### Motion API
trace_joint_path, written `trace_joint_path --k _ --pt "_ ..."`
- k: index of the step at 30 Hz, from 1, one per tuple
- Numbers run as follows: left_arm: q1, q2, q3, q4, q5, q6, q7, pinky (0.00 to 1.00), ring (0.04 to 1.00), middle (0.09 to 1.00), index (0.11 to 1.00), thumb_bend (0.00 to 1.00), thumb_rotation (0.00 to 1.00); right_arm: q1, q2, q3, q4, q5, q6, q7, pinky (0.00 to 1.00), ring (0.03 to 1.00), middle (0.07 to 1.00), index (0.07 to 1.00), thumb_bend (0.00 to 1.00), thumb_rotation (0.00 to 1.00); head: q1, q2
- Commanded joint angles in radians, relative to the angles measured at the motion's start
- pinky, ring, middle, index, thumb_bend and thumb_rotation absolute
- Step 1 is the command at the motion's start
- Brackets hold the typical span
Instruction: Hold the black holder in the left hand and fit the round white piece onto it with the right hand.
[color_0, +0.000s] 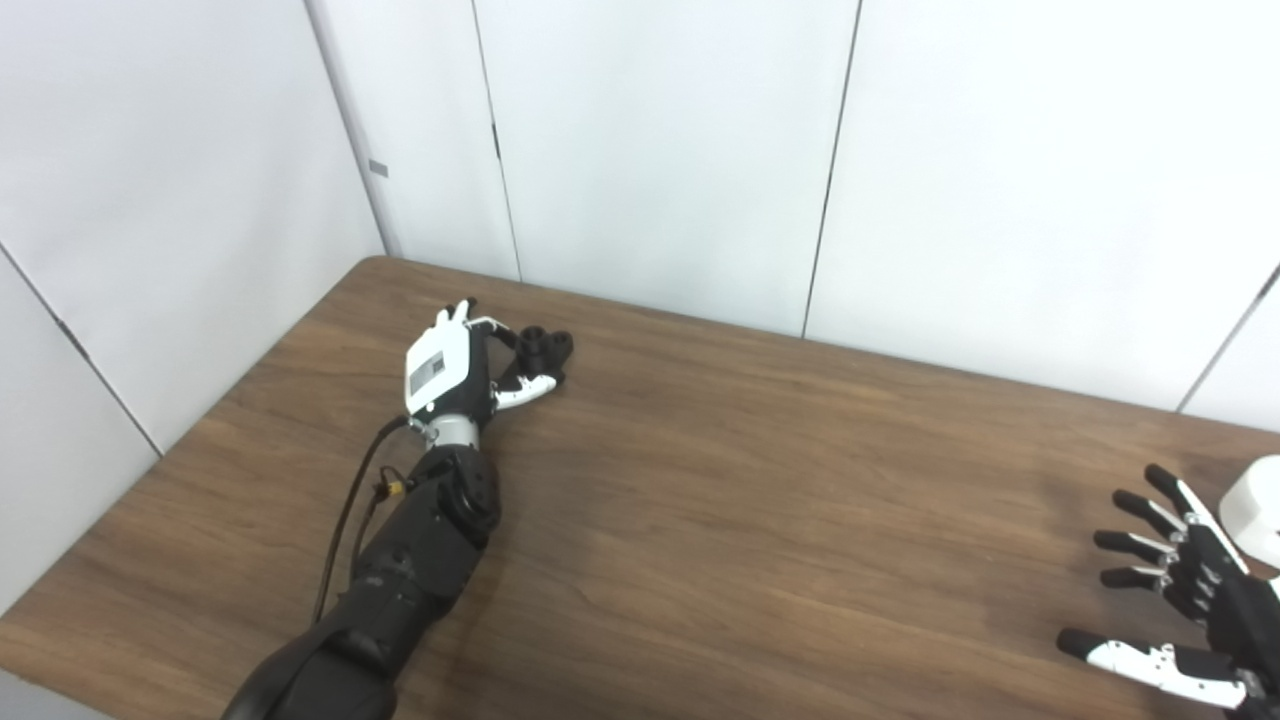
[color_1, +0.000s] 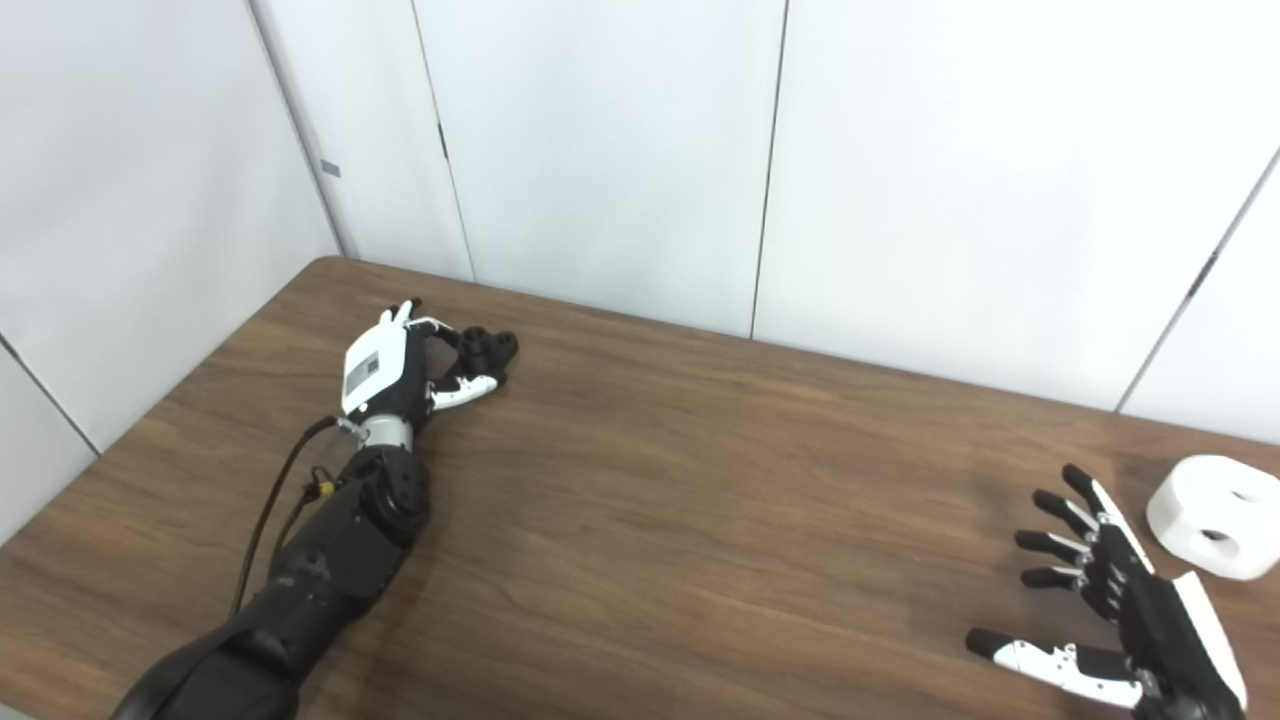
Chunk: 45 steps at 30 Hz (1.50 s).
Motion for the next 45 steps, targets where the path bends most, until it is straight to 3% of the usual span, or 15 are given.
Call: trace_joint_path --k 1,4,12,20,32,39,45 --pt "0.023 -0.007 -0.025 0.014 0.006 0.023 -0.027 1.00 1.000 0.945 0.510 0.59 0.10 -0.018 -0.006 -0.013 -0.045 0.010 -0.007 -0.011 0.64 0.771 0.886 0.961 0.72 0.00 0.002 0.003" --pt "0.026 -0.006 -0.044 0.012 0.009 0.043 -0.050 1.00 1.000 0.930 0.489 0.53 0.08 -0.016 -0.008 -0.017 -0.052 0.009 -0.001 -0.012 0.65 0.773 0.885 0.964 0.72 0.00 0.002 0.003" --pt "0.027 0.002 -0.088 0.025 0.011 0.042 -0.071 1.00 1.000 0.912 0.484 0.52 0.07 -0.013 -0.012 -0.025 -0.055 0.013 -0.009 -0.013 0.63 0.759 0.884 0.956 0.70 0.00 -0.005 0.012" --pt "0.046 0.005 -0.083 0.023 -0.066 -0.087 -0.114 1.00 1.000 0.912 0.483 0.52 0.06 -0.012 -0.012 -0.027 -0.070 0.009 0.002 -0.013 0.63 0.755 0.879 0.953 0.70 0.00 -0.010 0.019" --pt "0.119 0.024 -0.171 -0.130 -0.086 -0.208 -0.260 1.00 1.000 0.937 0.485 0.52 0.06 -0.027 -0.009 -0.019 -0.062 -0.006 -0.005 -0.016 0.62 0.764 0.879 0.950 0.70 0.01 -0.058 0.029" --pt "0.149 0.027 -0.231 -0.214 -0.120 -0.329 -0.388 1.00 1.000 0.948 0.481 0.52 0.06 -0.037 -0.005 -0.013 -0.046 -0.016 -0.029 -0.019 0.61 0.762 0.883 0.955 0.70 0.03 -0.107 0.041" --pt "0.153 0.027 -0.288 -0.273 -0.093 -0.397 -0.436 1.00 1.000 0.951 0.481 0.52 0.07 -0.045 -0.007 0.000 -0.033 -0.036 -0.063 -0.028 0.60 0.756 0.886 0.960 0.70 0.07 -0.140 0.050"
